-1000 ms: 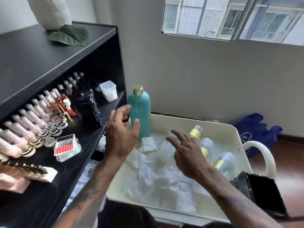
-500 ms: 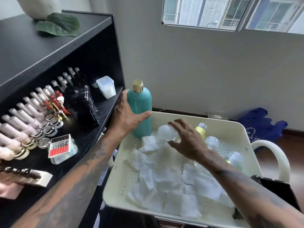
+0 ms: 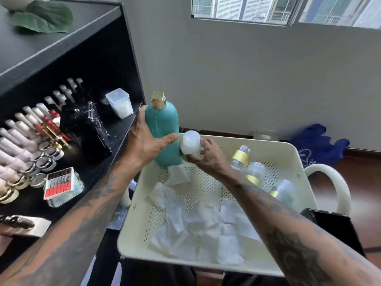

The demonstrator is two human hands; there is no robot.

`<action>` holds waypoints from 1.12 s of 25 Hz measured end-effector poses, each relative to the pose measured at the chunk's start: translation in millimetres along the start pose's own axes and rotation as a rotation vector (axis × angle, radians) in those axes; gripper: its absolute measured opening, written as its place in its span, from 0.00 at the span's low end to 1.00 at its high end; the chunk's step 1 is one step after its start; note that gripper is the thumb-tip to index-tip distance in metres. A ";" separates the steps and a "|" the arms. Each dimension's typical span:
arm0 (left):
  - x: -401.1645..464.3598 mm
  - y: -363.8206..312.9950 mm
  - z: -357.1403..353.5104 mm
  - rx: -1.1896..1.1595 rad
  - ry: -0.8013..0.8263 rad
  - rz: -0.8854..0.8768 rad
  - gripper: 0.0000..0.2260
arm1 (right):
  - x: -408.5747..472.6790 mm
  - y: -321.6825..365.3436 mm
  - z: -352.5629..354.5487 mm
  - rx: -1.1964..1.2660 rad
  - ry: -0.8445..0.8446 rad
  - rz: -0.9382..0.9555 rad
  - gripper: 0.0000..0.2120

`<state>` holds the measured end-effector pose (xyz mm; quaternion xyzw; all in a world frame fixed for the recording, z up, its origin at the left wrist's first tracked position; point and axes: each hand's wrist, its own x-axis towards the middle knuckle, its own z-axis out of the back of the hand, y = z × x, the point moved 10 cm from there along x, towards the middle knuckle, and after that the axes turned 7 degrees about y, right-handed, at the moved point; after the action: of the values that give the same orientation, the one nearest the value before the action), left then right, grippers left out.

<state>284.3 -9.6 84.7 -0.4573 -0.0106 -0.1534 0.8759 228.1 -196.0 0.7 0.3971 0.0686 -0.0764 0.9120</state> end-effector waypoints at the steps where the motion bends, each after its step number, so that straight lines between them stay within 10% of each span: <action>1: 0.0 0.0 -0.1 0.000 0.005 0.004 0.42 | -3.8 -1.2 5.6 0.011 0.009 -0.005 0.35; 6: -0.1 1.1 -0.7 -0.001 0.013 0.026 0.43 | -42.9 -53.4 105.0 -0.239 -0.381 -0.327 0.24; 10: -0.4 1.9 -0.7 -0.008 0.028 0.039 0.42 | -54.8 -107.0 99.4 -0.375 -0.143 -0.697 0.35; 17: 0.8 6.0 -2.3 -0.018 0.020 0.040 0.42 | -27.7 -71.8 78.1 0.039 -0.201 -0.380 0.19; 28: -1.7 5.1 -2.5 -0.019 0.010 0.023 0.41 | -20.4 -24.6 52.8 0.262 -0.179 0.022 0.35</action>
<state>283.9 -8.5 78.9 -0.4649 0.0005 -0.1455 0.8733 206.8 -249.5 22.6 0.5049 -0.0277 -0.1098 0.8557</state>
